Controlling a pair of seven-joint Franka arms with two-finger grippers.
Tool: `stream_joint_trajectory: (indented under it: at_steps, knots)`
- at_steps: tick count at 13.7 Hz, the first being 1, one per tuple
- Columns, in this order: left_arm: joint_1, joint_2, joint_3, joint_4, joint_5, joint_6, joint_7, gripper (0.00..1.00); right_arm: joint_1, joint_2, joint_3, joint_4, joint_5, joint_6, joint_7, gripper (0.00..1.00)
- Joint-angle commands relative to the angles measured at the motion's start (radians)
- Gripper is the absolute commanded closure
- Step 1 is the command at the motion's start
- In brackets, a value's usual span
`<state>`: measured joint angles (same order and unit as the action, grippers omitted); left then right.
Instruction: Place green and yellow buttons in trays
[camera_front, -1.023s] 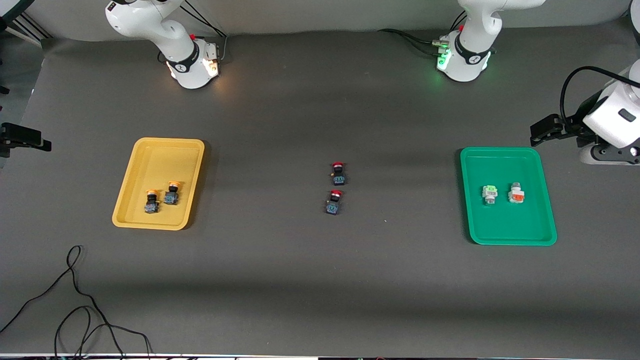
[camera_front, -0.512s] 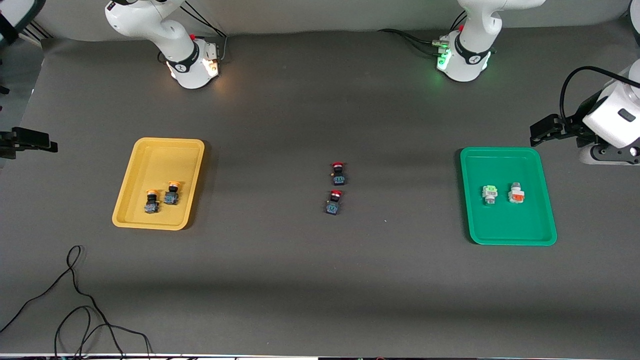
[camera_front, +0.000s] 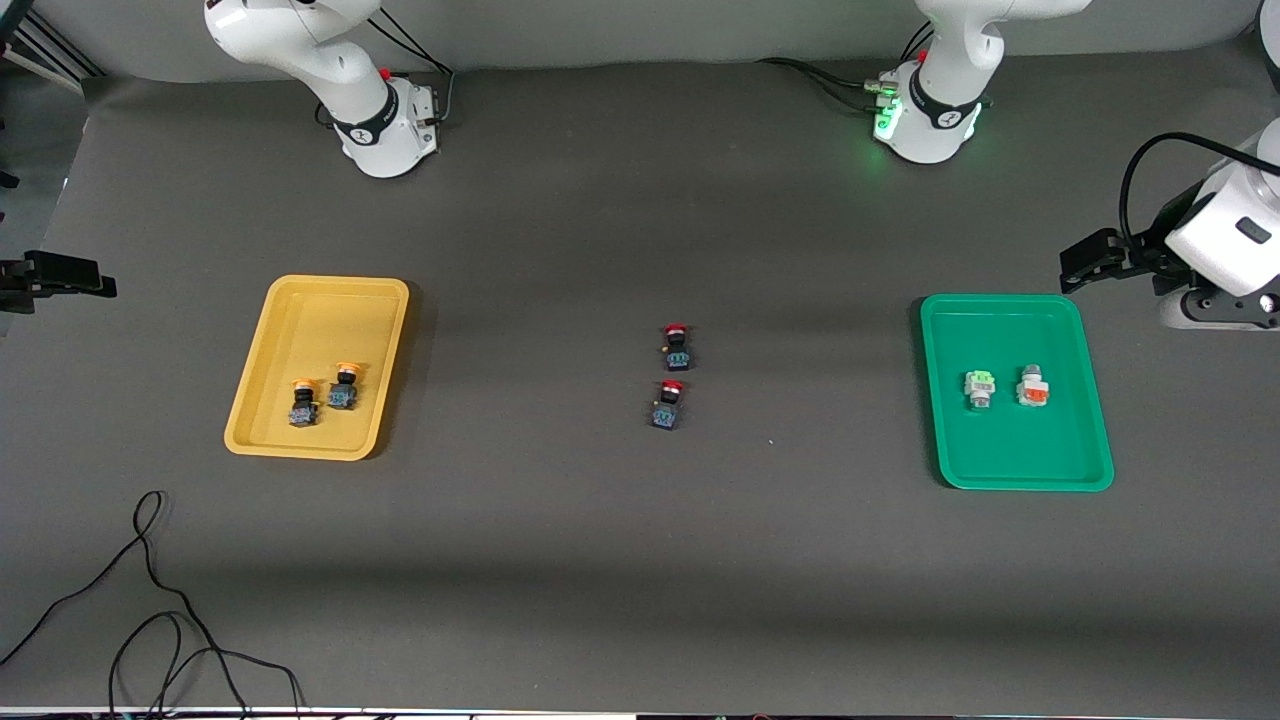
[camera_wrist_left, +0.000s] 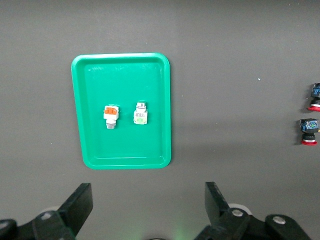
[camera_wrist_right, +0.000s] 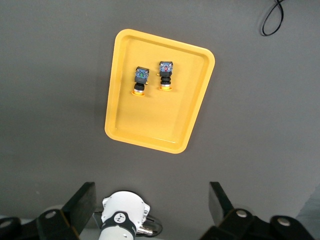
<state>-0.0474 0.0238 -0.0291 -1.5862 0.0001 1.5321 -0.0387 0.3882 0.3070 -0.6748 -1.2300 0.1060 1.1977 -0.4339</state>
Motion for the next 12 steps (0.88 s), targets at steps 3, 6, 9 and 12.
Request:
stream_joint_trajectory:
  at_steps: [3,6,9,12]
  knots:
    - [-0.012,-0.001,0.006,0.012,0.014,0.0,0.0,0.0,-0.291,-0.103,0.382,-0.052,-0.103,0.031,0.067,0.0]
    - [-0.012,-0.001,0.006,0.012,0.014,-0.001,0.002,0.0,-0.399,-0.247,0.558,-0.259,-0.158,0.161,0.151,0.0]
    - [-0.012,-0.001,0.008,0.012,0.014,-0.001,0.0,0.0,-0.381,-0.394,0.564,-0.493,-0.158,0.349,0.234,0.0]
    - [-0.012,-0.001,0.006,0.012,0.014,-0.001,0.0,0.0,-0.367,-0.442,0.563,-0.546,-0.16,0.438,0.264,0.0]
